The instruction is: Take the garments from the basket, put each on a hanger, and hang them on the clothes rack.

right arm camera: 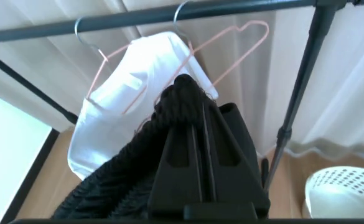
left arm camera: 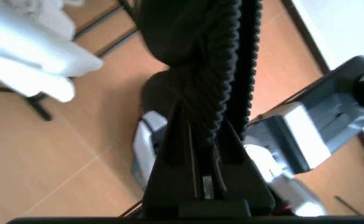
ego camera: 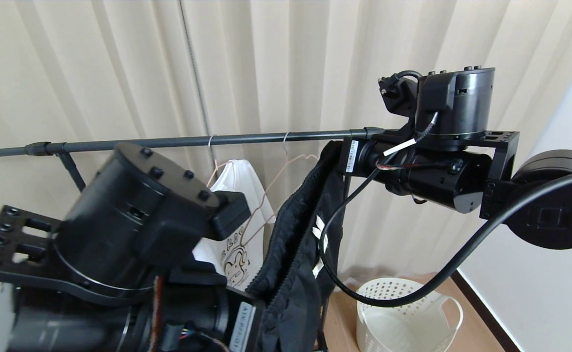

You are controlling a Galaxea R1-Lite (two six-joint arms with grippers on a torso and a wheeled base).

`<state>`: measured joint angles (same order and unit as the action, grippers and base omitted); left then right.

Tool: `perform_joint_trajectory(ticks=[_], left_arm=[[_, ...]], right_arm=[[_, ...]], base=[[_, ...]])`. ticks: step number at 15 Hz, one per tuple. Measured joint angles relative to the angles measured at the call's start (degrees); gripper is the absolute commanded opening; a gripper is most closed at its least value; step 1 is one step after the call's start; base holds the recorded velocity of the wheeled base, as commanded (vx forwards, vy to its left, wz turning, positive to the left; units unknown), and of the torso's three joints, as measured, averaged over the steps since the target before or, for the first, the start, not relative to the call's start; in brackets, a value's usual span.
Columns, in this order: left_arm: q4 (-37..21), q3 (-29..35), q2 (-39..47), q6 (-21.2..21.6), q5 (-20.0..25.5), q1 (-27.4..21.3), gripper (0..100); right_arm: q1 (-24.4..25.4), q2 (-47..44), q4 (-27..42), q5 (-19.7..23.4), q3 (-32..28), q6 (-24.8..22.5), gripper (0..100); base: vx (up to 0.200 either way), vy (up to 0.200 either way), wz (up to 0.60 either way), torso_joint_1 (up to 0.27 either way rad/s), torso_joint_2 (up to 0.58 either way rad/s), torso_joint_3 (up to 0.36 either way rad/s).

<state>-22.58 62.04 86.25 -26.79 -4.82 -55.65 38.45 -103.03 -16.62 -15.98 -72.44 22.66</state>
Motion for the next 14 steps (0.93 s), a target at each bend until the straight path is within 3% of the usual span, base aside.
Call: perform_joint_trajectory(ticks=[5,14], left_arm=[[2.77,7.2,8.42,-6.27,-1.08,-6.42,0],[2.96,9.16,12.09,-6.89,-7.23,-7.44,0]], right_arm=[[0.88,-2.47,-0.22,-0.55,-1.02,1.77,0],[0.74,-2.54,0.52,-1.69,-0.71,1.56,0]], base=[[0.0,0.0,0.0,0.0,0.0,0.0],[0.0,0.0,0.0,0.0,0.0,0.0]])
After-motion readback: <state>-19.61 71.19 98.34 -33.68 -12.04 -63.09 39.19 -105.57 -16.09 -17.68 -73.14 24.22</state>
